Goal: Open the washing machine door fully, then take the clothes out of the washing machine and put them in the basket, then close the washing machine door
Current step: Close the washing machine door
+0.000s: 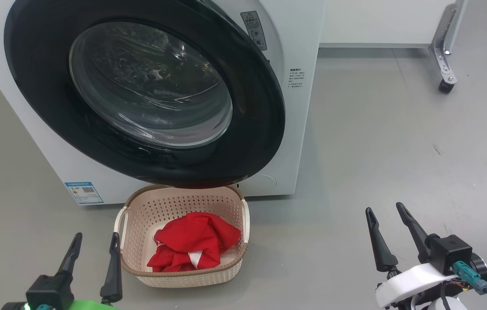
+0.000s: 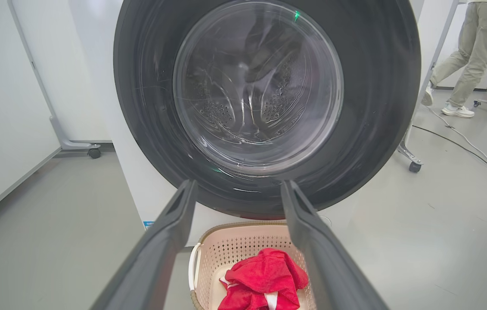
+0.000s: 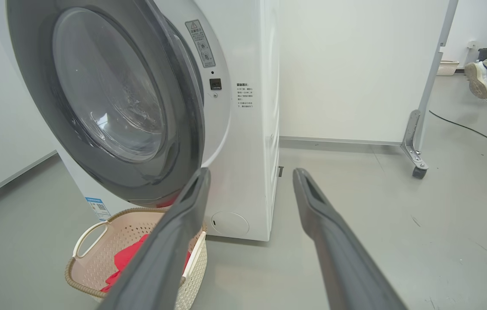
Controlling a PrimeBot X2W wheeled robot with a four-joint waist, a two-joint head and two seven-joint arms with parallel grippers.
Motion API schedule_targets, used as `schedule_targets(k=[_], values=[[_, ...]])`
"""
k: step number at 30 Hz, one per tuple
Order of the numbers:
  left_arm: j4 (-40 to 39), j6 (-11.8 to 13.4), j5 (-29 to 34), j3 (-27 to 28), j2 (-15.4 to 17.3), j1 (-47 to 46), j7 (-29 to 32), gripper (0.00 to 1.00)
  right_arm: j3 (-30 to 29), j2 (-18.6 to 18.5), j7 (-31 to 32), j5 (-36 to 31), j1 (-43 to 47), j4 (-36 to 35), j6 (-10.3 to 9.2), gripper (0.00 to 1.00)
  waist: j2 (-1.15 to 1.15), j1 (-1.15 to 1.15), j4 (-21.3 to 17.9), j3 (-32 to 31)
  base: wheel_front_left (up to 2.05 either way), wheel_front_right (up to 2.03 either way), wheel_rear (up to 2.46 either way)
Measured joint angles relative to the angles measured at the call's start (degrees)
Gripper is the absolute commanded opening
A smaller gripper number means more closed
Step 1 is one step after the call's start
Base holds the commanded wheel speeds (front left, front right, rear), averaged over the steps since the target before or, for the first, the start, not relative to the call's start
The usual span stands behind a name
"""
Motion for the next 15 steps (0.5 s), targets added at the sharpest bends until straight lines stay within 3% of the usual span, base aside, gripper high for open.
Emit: schedule_targets(k=[15], values=[[0.7,0.8,0.2,-0.2,-1.0,0.0,-1.0,1.00,-0.2,0.0,0.0,-0.1,0.7,-0.5,0.00,1.00,0.00,0.00,0.0,0.1,0.00,0.00,0.00]])
